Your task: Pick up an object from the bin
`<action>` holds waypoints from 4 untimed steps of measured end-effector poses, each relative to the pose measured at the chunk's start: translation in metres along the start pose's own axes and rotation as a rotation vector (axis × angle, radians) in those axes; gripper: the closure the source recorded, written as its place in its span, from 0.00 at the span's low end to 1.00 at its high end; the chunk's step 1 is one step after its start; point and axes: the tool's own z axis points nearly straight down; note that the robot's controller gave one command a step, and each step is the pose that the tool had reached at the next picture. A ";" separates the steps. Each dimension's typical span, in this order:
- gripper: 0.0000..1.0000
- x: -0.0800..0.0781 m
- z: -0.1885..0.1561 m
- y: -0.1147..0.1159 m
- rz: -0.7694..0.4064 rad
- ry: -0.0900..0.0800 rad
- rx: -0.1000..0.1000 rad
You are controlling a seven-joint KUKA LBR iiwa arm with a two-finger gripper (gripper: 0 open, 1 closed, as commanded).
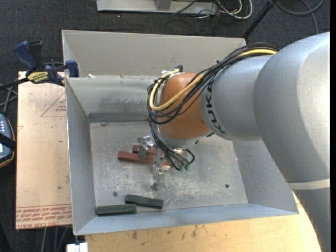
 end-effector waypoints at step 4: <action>1.00 -0.073 0.020 -0.012 -0.182 -0.003 0.000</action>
Offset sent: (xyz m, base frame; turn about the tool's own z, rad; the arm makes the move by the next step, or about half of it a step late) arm 0.0356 0.0284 0.0048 -0.1857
